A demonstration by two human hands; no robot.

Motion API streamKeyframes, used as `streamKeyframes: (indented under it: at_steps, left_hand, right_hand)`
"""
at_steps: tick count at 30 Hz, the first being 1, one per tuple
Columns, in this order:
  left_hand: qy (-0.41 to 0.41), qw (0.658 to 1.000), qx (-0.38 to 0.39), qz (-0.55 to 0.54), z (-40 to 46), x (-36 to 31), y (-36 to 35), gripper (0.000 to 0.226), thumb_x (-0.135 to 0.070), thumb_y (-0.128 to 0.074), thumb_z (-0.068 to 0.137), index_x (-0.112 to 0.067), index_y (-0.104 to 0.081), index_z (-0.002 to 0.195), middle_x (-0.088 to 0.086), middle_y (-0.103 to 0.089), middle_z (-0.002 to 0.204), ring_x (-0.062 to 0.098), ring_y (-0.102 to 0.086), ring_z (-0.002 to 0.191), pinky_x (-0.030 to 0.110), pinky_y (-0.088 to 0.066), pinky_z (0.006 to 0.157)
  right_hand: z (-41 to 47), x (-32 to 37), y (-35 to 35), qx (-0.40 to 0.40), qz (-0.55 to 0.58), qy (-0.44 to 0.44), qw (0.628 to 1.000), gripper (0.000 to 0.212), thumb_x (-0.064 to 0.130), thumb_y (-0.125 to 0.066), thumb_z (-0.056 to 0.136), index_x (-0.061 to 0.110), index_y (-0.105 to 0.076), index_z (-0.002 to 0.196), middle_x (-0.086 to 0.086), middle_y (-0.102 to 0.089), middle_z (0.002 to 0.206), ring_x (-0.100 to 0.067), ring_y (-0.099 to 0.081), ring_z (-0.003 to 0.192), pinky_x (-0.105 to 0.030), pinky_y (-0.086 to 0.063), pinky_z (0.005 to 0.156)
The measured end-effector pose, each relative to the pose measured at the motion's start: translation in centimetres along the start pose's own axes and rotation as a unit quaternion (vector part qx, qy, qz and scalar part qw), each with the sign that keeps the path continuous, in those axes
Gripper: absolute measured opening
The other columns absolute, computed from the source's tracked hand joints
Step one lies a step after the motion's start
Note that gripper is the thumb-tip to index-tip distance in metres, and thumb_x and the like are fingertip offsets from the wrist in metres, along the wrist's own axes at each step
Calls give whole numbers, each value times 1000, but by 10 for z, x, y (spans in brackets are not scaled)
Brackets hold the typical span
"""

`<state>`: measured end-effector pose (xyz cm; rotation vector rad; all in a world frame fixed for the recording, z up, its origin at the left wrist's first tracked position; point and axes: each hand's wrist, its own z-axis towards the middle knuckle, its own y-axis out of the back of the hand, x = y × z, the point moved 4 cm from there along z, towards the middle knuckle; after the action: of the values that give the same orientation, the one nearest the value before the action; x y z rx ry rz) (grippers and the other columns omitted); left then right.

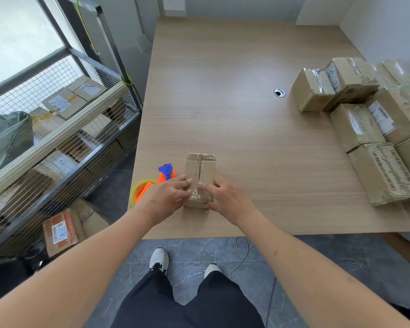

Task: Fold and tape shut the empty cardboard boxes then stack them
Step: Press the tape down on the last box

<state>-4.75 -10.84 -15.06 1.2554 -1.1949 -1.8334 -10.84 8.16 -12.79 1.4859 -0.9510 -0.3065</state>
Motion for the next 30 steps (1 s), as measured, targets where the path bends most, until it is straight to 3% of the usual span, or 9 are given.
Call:
streamKeyframes:
  at_steps: [4, 7, 14, 16, 19, 21, 23, 26, 30]
  left_hand:
    - [20, 999, -11, -36, -2, -1, -4, 36, -4, -88, 76, -13, -77, 108, 4, -67, 135, 28, -58, 132, 40, -57, 97]
    - [-10, 998, 53, -21, 0, 7, -1, 42, -4, -85, 80, -13, -74, 119, 7, -62, 142, 31, -50, 140, 44, -47, 110]
    - [-2, 999, 31, -13, 8, 14, 2, 29, -2, -81, 83, -20, -80, 106, -5, -73, 123, 27, -63, 124, 45, -60, 85]
    - [12, 1000, 7, -25, 7, 13, 2, 31, 1, -83, 80, -20, -81, 103, -7, -74, 120, 27, -65, 121, 44, -61, 80]
    - [15, 999, -13, -25, 9, 5, 8, 36, 4, -90, 68, -15, -81, 97, 0, -76, 114, 27, -70, 110, 37, -60, 81]
    - [19, 999, -12, -25, 11, -5, 14, 49, -2, -94, 64, -14, -78, 109, 4, -74, 117, 26, -70, 106, 31, -56, 86]
    - [45, 999, -11, -15, 14, -6, 18, 70, -11, -95, 66, -13, -68, 130, 7, -67, 126, 29, -66, 110, 37, -58, 87]
    - [90, 995, -6, 38, 17, -1, 22, 77, -9, -91, 68, -7, -60, 138, 14, -60, 134, 37, -59, 121, 50, -53, 100]
    - [179, 981, -2, 70, 12, 13, 18, 65, -13, -72, 90, -5, -47, 149, 16, -47, 153, 37, -40, 145, 48, -31, 121]
  right_hand:
    - [-9, 4, -17, 0, 30, -21, 999, 66, 25, -62, 100, 35, -31, 157, -3, -68, 124, -32, -67, 102, -41, -53, 77]
    - [-11, 6, -20, -5, 34, -37, 999, 68, 10, -58, 100, 34, -30, 157, -4, -71, 116, -31, -69, 97, -39, -52, 74]
    - [-6, 6, -11, 37, 33, -62, 997, 71, -1, -47, 98, 38, -31, 155, -10, -73, 104, -35, -69, 95, -37, -51, 75]
    - [-3, 4, -10, 39, 46, -72, 996, 65, 8, -55, 100, 39, -33, 153, -12, -71, 101, -37, -68, 94, -36, -48, 72]
    - [-2, 7, -8, 38, 60, -92, 993, 60, 48, -65, 96, 41, -31, 145, -11, -68, 98, -37, -67, 94, -41, -52, 75]
    - [-4, 9, -7, 33, 47, -129, 990, 74, 71, -61, 87, 41, -27, 145, -10, -64, 103, -36, -65, 95, -43, -53, 76]
    - [-2, 8, -7, 22, 23, -172, 985, 97, 86, -57, 76, 42, -14, 151, -12, -57, 114, -38, -63, 101, -47, -54, 81]
    - [7, 12, -7, 7, 2, -203, 979, 123, 92, -58, 67, 39, 7, 158, -16, -43, 136, -38, -54, 118, -50, -51, 92]
    - [23, 25, -16, 29, 37, -207, 977, 124, 75, -70, 74, 29, 6, 161, -20, -19, 158, -39, -44, 135, -48, -48, 103]
